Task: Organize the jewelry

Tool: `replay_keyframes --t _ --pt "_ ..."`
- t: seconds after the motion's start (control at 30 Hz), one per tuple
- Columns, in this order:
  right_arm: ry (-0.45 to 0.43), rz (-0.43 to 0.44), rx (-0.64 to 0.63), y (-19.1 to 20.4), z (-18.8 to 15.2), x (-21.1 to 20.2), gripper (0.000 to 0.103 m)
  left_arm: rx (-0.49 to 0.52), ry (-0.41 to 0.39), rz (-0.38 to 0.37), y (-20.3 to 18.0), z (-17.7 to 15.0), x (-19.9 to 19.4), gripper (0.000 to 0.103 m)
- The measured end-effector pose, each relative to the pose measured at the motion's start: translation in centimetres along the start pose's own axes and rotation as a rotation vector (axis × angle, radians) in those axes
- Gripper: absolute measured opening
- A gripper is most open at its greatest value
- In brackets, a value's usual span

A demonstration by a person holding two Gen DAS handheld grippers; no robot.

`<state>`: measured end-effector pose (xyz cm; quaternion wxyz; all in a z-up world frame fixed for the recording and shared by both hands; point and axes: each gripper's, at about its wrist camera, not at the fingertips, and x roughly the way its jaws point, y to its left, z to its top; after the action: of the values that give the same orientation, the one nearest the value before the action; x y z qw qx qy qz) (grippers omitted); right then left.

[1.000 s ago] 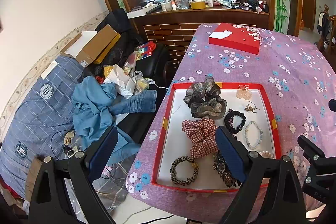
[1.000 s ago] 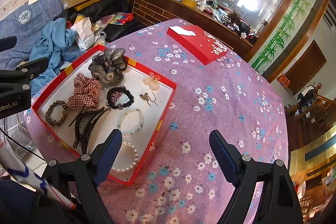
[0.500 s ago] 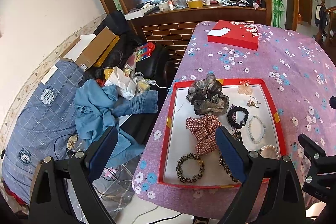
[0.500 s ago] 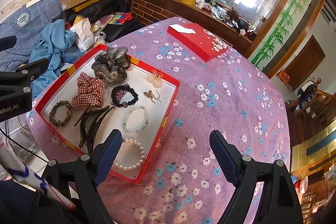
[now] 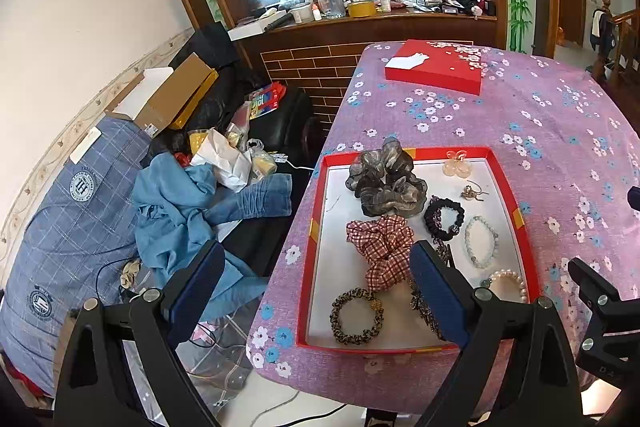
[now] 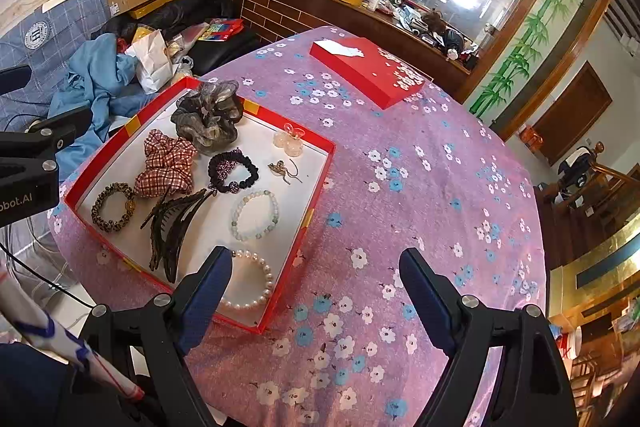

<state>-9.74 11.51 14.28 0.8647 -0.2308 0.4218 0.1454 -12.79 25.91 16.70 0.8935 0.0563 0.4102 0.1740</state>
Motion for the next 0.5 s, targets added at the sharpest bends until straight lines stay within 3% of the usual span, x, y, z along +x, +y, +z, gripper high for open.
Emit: replay_keyframes --t 0.5 --pt "0.027 -0.025 0.025 -1.5 -1.3 -0.4 0.089 0.015 0.010 -0.022 -1.3 0.6 0.1 0.093"
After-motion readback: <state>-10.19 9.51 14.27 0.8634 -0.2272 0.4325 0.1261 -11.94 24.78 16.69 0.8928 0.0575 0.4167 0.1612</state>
